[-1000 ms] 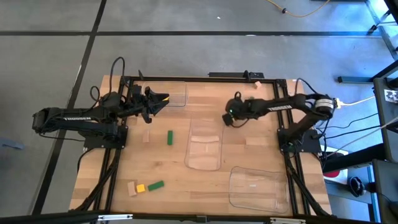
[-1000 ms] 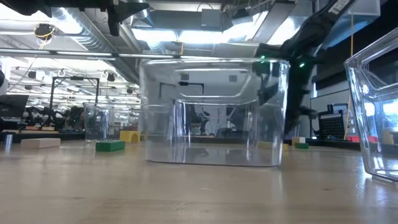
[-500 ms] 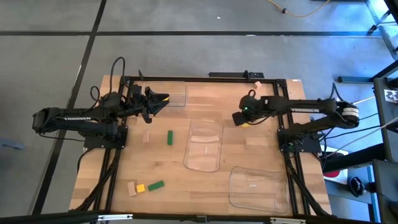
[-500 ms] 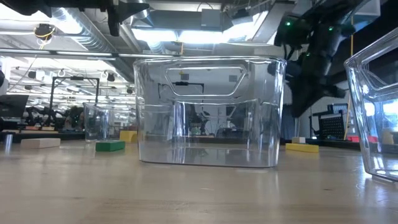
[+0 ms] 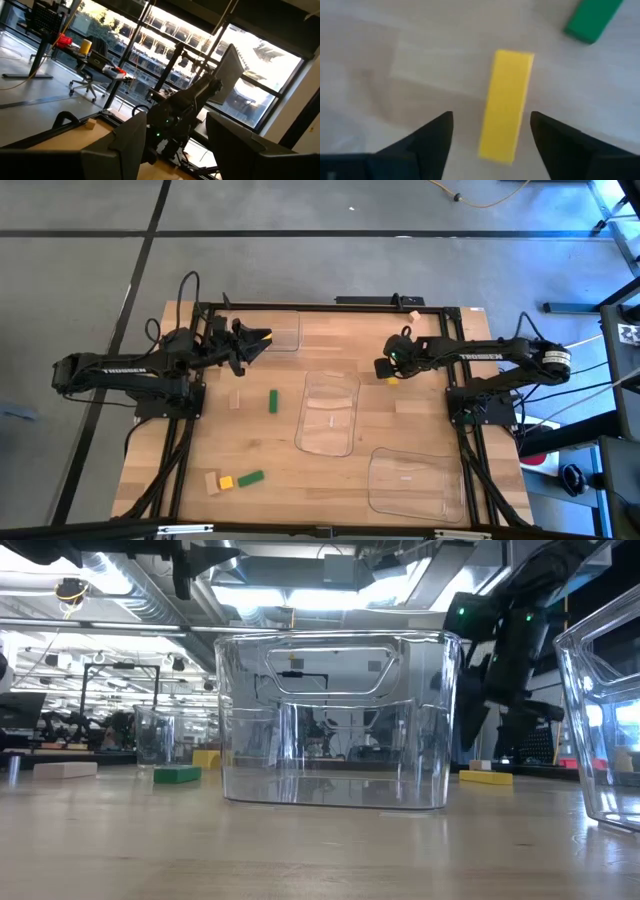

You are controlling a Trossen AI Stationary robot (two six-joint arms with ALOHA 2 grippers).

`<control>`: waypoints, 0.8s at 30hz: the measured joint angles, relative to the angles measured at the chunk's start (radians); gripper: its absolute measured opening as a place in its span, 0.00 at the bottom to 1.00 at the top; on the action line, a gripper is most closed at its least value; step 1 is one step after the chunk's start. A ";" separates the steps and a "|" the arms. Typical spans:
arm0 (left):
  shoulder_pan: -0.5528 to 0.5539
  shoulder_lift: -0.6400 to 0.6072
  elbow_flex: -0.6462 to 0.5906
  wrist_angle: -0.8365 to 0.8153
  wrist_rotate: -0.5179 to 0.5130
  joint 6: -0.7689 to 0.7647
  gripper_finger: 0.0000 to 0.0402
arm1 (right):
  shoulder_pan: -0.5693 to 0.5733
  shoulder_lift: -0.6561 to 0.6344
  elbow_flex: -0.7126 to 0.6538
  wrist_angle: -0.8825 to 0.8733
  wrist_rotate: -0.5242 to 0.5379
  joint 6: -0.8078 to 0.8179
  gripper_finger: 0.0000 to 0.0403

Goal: Sort & place blocks by color
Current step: Put the top yellow block into the top transparent bin

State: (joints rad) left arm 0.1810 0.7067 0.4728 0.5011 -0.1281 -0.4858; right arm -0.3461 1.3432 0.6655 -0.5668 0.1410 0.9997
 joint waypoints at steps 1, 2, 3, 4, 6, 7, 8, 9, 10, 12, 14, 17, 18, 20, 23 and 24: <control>0.000 0.000 0.000 0.000 -0.001 0.000 0.49 | -0.001 0.015 0.000 0.002 0.016 0.002 0.69; 0.000 0.000 0.000 0.000 -0.001 0.000 0.49 | -0.001 0.031 0.000 0.003 0.035 0.003 0.69; 0.000 0.000 0.000 0.000 -0.001 0.000 0.49 | -0.001 0.047 0.000 0.004 0.049 0.009 0.69; 0.000 0.000 0.000 0.000 -0.001 0.000 0.49 | -0.001 0.064 0.000 0.008 0.055 0.018 0.69; 0.000 0.000 0.000 0.000 -0.001 0.000 0.49 | 0.003 0.093 0.000 0.030 0.058 0.021 0.68; 0.000 0.000 0.000 0.000 -0.001 0.000 0.49 | 0.007 0.107 0.001 0.037 0.059 0.021 0.68; 0.000 0.000 0.000 0.000 -0.001 0.000 0.49 | 0.013 0.121 0.001 0.038 0.061 0.023 0.67; 0.000 0.000 0.000 0.000 -0.001 0.000 0.49 | 0.018 0.134 0.001 0.040 0.061 0.028 0.67; 0.000 0.000 0.000 0.000 -0.001 0.000 0.49 | 0.024 0.145 0.001 0.045 0.061 0.036 0.66; 0.000 0.000 0.000 0.000 -0.001 0.000 0.49 | 0.034 0.161 0.001 0.049 0.065 0.043 0.65; 0.000 0.000 0.000 0.000 -0.001 0.000 0.49 | 0.046 0.172 0.003 0.047 0.076 0.043 0.64; 0.000 0.000 0.000 0.000 -0.001 0.000 0.49 | 0.063 0.183 0.004 0.043 0.102 0.046 0.58; 0.000 0.000 0.000 0.000 -0.001 0.000 0.49 | 0.065 0.183 0.004 0.040 0.104 0.046 0.55; 0.000 0.000 0.000 0.000 -0.001 0.000 0.49 | 0.070 0.182 0.004 0.029 0.108 0.045 0.46; 0.000 0.000 0.000 0.000 -0.001 0.000 0.49 | 0.074 0.173 0.005 0.000 0.112 0.038 0.32; 0.000 0.000 0.000 0.000 -0.001 0.002 0.49 | 0.074 0.166 0.004 -0.014 0.107 0.021 0.31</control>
State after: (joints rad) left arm 0.1806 0.7067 0.4728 0.5014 -0.1295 -0.4838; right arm -0.2722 1.5094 0.6695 -0.5812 0.2478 1.0209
